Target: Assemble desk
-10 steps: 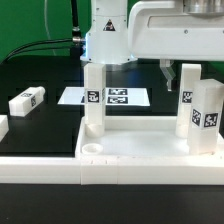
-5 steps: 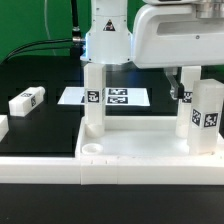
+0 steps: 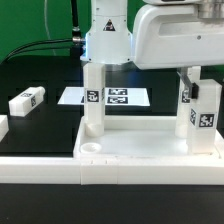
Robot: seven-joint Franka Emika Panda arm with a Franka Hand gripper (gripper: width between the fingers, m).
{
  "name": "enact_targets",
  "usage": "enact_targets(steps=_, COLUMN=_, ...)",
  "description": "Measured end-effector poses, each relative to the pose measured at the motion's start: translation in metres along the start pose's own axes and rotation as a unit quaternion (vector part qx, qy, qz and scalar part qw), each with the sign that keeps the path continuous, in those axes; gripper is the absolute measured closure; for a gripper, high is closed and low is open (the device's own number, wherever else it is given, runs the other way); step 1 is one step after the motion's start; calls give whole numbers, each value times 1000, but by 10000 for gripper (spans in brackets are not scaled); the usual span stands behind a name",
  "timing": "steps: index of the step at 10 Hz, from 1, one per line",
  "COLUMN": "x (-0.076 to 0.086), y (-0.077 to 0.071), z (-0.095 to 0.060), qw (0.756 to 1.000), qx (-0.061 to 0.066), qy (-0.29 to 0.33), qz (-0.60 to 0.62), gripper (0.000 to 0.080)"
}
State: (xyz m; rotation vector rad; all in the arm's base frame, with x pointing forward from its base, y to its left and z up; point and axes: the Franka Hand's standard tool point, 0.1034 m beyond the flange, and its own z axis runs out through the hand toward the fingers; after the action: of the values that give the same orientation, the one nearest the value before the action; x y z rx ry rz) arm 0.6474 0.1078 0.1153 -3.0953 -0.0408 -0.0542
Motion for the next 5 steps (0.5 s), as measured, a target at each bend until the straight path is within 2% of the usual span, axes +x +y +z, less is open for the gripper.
enact_targets(steps=1, x=0, y=0, z=0, qw=1000, qx=0, qy=0, qz=0, gripper=514)
enact_targets(steps=3, x=0, y=0, z=0, qw=996, qx=1, qy=-1, qz=86, gripper=514)
enact_targets(steps=5, x=-1, y=3, z=0, qw=980, qx=11, qy=-3, qz=199, gripper=514)
